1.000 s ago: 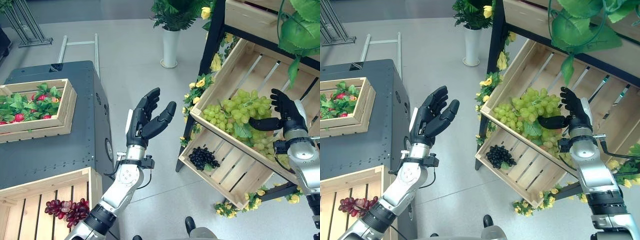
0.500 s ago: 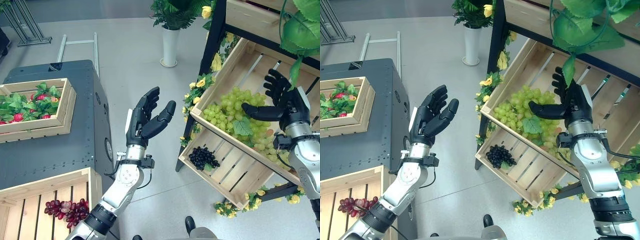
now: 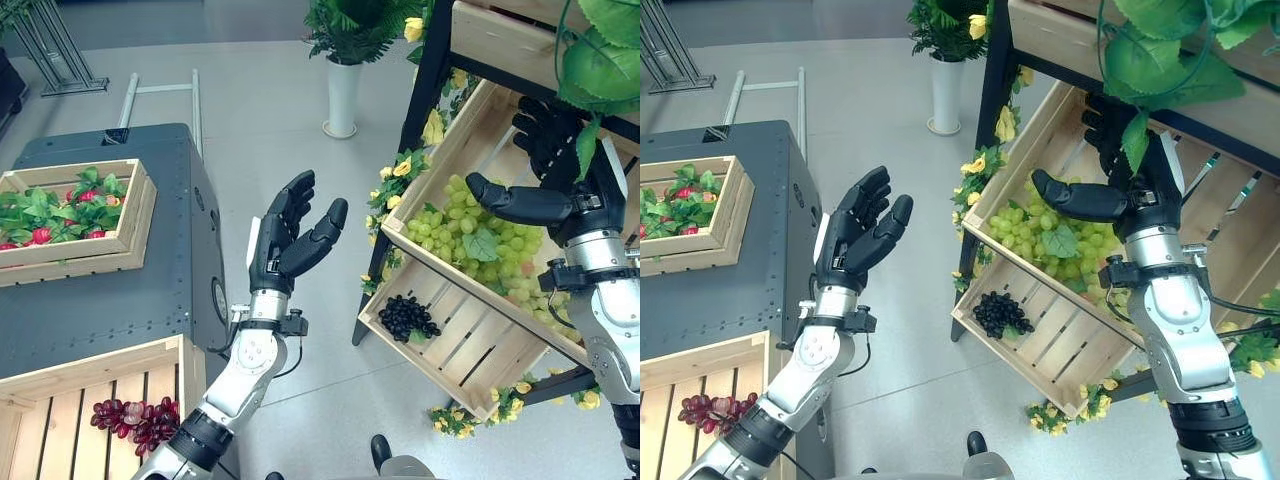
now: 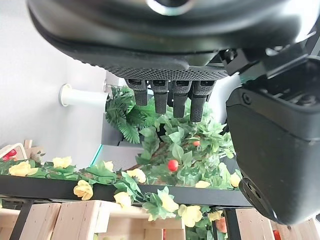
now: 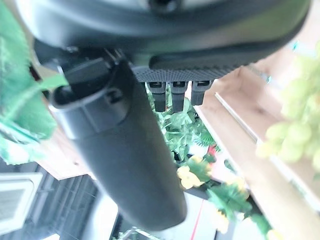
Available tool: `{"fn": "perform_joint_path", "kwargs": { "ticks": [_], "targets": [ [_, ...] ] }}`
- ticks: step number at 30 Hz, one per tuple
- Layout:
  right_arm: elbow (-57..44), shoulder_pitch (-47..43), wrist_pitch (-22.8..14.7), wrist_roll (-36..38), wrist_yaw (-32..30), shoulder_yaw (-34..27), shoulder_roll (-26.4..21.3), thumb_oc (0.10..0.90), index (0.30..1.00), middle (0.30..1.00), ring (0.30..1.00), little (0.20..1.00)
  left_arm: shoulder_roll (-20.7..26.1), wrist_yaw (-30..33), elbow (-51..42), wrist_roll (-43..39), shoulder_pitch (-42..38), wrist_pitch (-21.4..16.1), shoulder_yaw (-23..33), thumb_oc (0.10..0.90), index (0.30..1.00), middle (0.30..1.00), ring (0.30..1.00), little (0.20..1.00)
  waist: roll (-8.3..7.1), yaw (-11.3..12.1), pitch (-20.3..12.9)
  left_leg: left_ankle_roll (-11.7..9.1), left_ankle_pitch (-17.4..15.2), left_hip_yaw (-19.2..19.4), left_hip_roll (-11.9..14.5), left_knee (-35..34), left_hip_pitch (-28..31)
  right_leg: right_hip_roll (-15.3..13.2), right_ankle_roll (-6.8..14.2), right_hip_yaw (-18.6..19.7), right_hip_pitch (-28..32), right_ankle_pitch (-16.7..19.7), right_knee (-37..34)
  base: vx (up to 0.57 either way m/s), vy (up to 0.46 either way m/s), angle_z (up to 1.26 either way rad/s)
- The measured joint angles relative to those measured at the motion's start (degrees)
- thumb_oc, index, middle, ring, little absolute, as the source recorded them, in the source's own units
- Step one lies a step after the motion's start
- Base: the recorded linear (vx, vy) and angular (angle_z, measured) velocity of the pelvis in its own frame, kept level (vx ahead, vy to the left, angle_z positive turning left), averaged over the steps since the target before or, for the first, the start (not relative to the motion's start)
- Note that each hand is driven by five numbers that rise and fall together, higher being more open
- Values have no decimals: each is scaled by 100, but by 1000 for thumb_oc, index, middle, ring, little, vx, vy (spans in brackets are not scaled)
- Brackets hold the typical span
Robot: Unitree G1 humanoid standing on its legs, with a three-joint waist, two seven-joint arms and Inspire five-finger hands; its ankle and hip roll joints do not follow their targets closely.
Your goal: Pick up the fruits from the basket on one side to the basket on the other side
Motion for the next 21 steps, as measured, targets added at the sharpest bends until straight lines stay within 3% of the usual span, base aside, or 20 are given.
{"fn": "perform_joint_path", "kwargs": {
  "ticks": [2,6,11,16,21],
  "targets": [
    [-53,18,-26,424,114,0,429,800,900,900,900,900,-53,38,5,37,5,-13,0,800,900,900,900,900,10,13,-3,0,0,-11,0,1,0,0,-2,-9,6,-1,0,0,0,0],
    [-53,51,-38,598,294,150,863,800,900,900,900,900,-124,167,10,80,7,-16,2,800,900,900,900,900,27,82,0,-1,2,-105,-1,35,-1,0,-6,-30,20,-3,1,2,2,2],
    [-40,383,-34,851,591,761,1467,800,900,900,900,900,-172,371,13,448,192,-37,74,800,900,900,900,900,90,311,-2,-12,11,-323,-1,37,-11,-3,-17,-177,67,-10,0,10,1,7],
    [83,559,8,1044,830,1304,1769,800,900,900,900,900,-249,746,45,734,328,-67,395,800,900,900,900,900,156,552,-12,-28,27,-578,-1,37,-41,-5,-39,-390,151,-33,-2,8,-4,19],
    [430,562,7,1043,919,1471,1973,800,900,900,900,900,-251,1138,65,1146,405,-120,628,800,900,900,900,900,164,769,-17,-33,105,-810,0,38,-195,-5,-61,-649,150,-50,-2,13,-5,25]
  ]
}}
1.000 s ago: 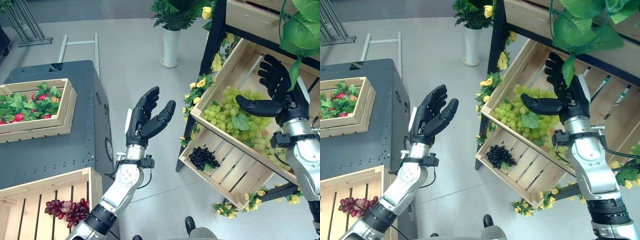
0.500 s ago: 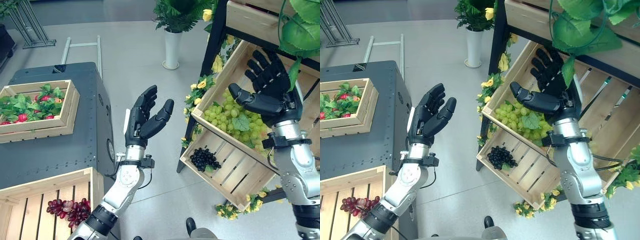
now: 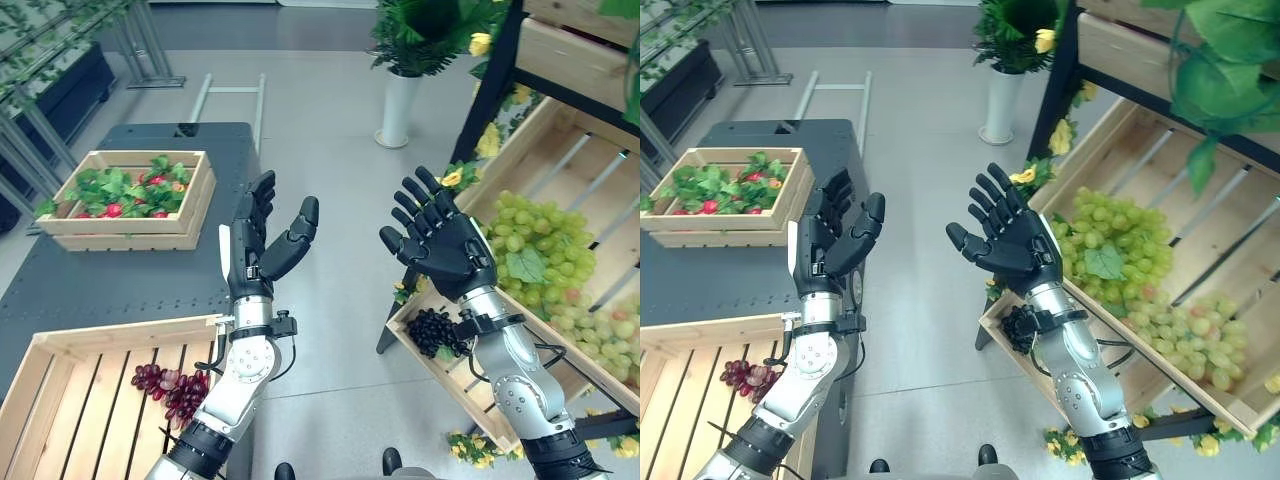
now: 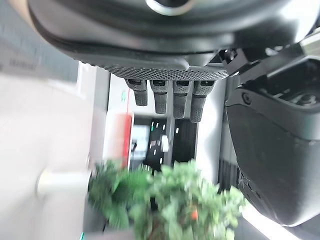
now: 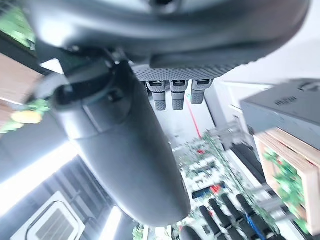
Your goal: Pick up the fruits from the basket on one side to the basket on the other side
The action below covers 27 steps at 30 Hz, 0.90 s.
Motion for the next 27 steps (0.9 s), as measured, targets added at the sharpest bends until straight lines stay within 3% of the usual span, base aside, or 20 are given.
{"fn": "perform_joint_path", "kwargs": {
  "ticks": [7,11,18,27],
  "targets": [
    [213,235,-65,-28,507,299,106,800,900,900,900,900,42,532,56,751,279,8,573,800,900,900,900,900,20,310,-6,-12,46,-303,-4,0,-66,-1,-21,-315,126,-77,-2,40,9,24],
    [323,515,-102,-130,748,409,100,800,900,900,900,900,213,689,86,1188,618,282,1141,800,900,900,900,900,74,477,-37,-20,64,-474,-10,1,-135,0,-15,-482,160,-120,-5,42,25,22],
    [1482,935,-110,-597,770,419,57,800,900,900,900,900,481,754,1165,1686,1201,871,1682,800,900,900,900,900,179,623,-80,-27,90,-732,-28,1,-254,-3,-15,-738,198,-199,-21,45,65,18],
    [1863,1243,-88,-780,763,726,-118,800,900,900,900,900,470,1123,2800,1918,1346,1317,1749,800,900,900,900,900,254,604,-33,-32,101,-766,-33,2,-362,-4,-12,-778,91,-226,-21,-9,102,3]
  ]
}}
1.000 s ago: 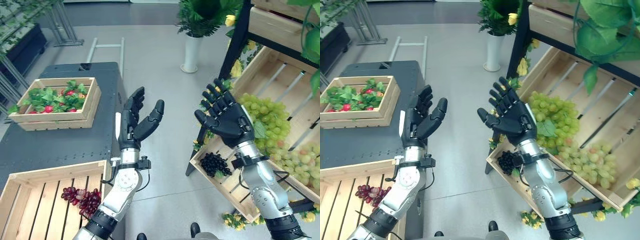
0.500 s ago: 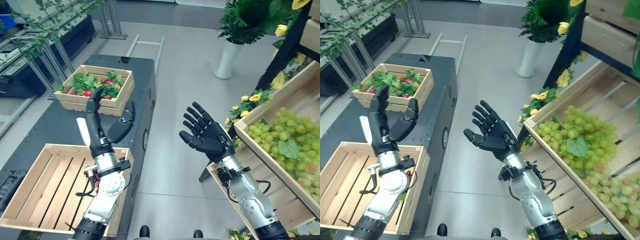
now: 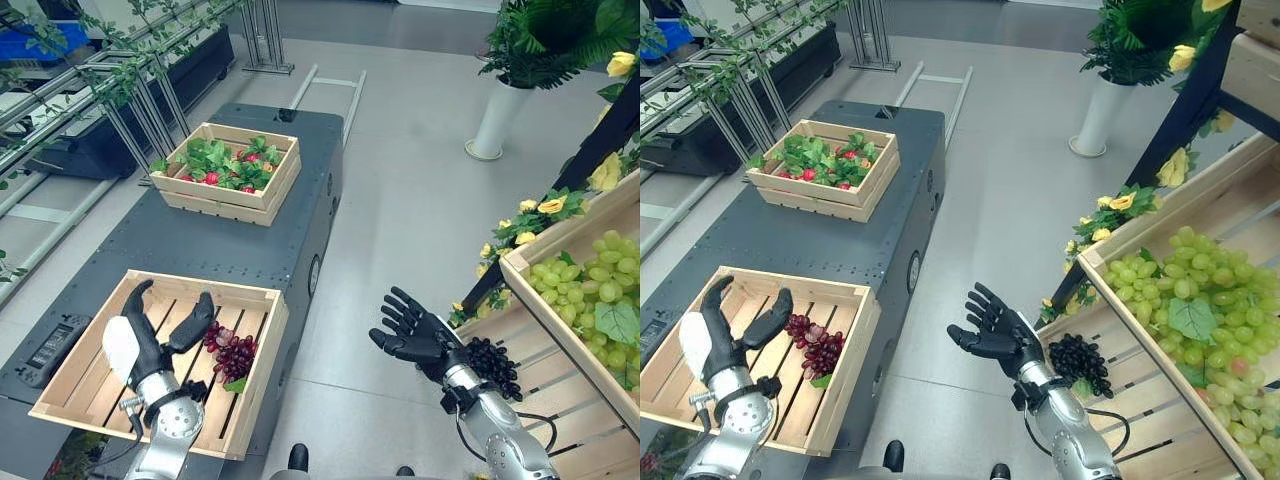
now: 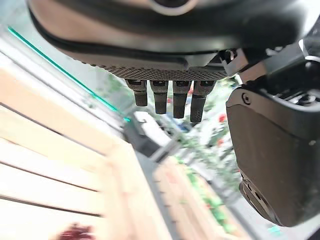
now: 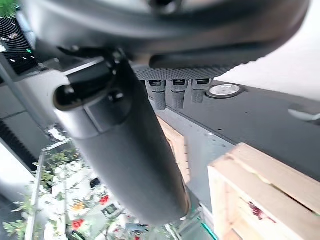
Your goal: Pick up the fruits from the basket on one side to the basket on the other side
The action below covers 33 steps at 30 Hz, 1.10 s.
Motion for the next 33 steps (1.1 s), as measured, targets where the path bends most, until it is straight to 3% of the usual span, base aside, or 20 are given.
{"fn": "perform_joint_path", "kwargs": {
  "ticks": [8,15,24,29,33],
  "targets": [
    [65,-18,-1,-273,-2,118,-470,800,900,900,900,900,178,-6,569,531,-60,623,-273,800,900,900,900,900,184,-60,362,15,72,-38,-22,2,-270,-11,30,-18,-234,28,22,-61,87,3],
    [198,-317,-32,-374,-33,126,-608,800,900,900,900,900,658,-72,1260,1132,-662,767,-666,800,900,900,900,900,201,-106,999,16,89,-43,-52,57,-438,-39,44,-29,-364,47,42,-40,83,2],
    [199,-546,-200,-373,-44,118,-743,800,900,900,900,900,1135,-229,1498,1932,-1217,1070,-1263,800,900,900,900,900,237,-150,1228,17,90,52,-68,75,-633,-50,48,-54,-515,44,44,-49,63,2],
    [199,-845,-291,-371,-44,123,-843,800,900,900,900,900,1556,-334,1650,2429,-1706,1178,-1787,800,900,900,900,900,263,-223,1645,18,89,84,-70,291,-921,-53,36,-79,-719,36,176,-88,52,7],
    [199,-1119,-300,-368,-59,105,-965,800,900,900,900,900,1757,-414,1727,2720,-2091,1197,-1892,800,900,900,900,900,277,-288,2027,24,88,135,-73,516,-1135,-77,16,-107,-916,-14,431,-58,43,6]
  ]
}}
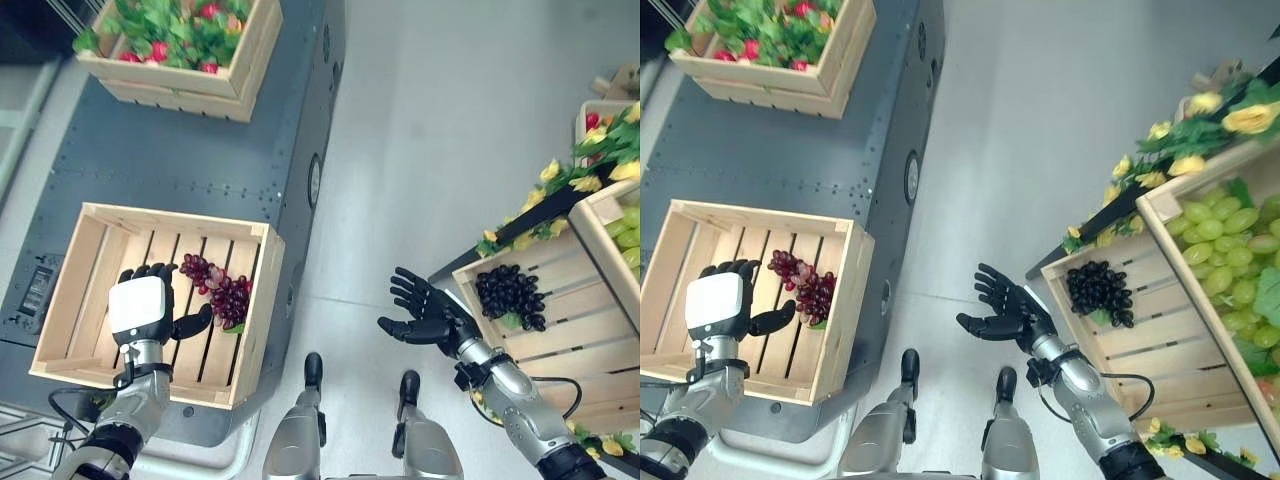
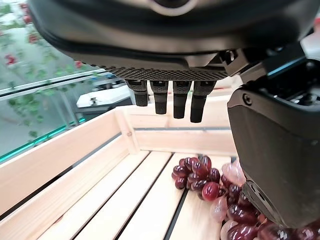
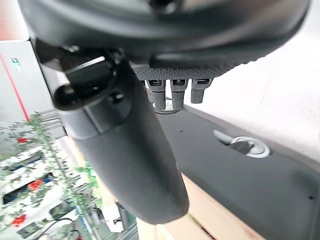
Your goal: Pick up the fruits from the basket on one side to the basket on the other side
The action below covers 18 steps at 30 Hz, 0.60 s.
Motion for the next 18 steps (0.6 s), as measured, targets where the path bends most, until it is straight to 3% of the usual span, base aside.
{"fn": "perform_joint_path", "kwargs": {
  "ticks": [6,18],
  "targets": [
    [0,-108,-49,3,-7,9,-25,800,900,900,900,900,379,-359,100,452,-435,63,-581,800,900,900,900,900,1,-14,62,48,34,70,7,96,-219,-24,10,57,-308,-52,263,-38,15,-2],
    [-8,-150,-160,59,-202,11,-186,800,900,900,900,900,745,-647,-222,926,-880,236,-1031,800,900,900,900,900,-14,-16,251,132,99,78,0,225,-658,-45,9,84,-757,-81,512,-22,-11,3]
  ]
}}
